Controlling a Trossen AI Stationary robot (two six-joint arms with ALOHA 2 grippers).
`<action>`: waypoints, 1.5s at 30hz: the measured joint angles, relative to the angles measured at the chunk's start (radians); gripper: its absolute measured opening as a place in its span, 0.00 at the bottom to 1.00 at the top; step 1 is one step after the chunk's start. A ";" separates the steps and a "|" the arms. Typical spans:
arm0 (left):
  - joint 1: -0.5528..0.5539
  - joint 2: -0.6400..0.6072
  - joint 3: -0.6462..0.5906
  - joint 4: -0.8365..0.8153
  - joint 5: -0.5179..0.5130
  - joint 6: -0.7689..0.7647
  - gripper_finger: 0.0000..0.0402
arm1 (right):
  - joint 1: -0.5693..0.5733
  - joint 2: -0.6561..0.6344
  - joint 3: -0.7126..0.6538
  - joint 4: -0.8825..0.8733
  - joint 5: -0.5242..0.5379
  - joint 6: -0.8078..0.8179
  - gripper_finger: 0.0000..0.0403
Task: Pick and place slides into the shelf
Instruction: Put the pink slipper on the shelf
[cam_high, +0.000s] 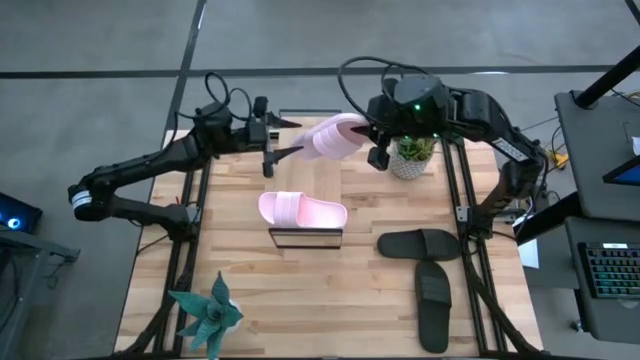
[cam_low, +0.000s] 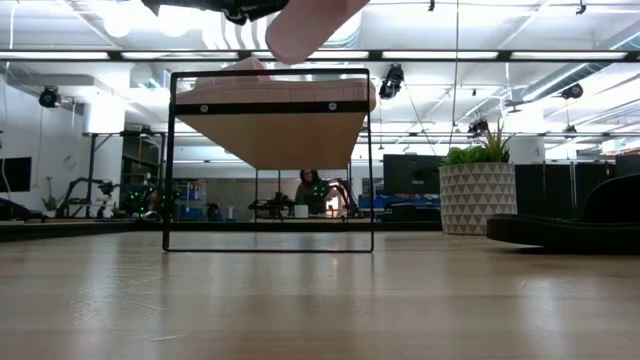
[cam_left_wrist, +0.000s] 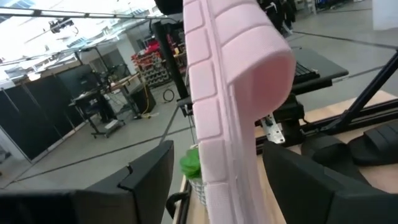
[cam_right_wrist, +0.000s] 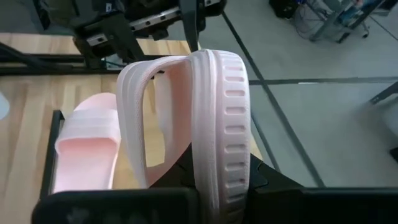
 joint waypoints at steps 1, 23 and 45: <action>0.000 0.000 0.000 0.002 0.000 0.000 0.57 | 0.000 0.004 0.004 -0.001 0.000 -0.001 0.06; 0.000 0.151 0.057 0.005 0.007 -0.006 0.57 | 0.000 0.011 0.013 0.014 0.000 -0.049 0.06; 0.000 0.169 0.087 0.006 0.010 0.001 0.10 | 0.002 0.010 0.012 0.019 0.000 -0.050 0.06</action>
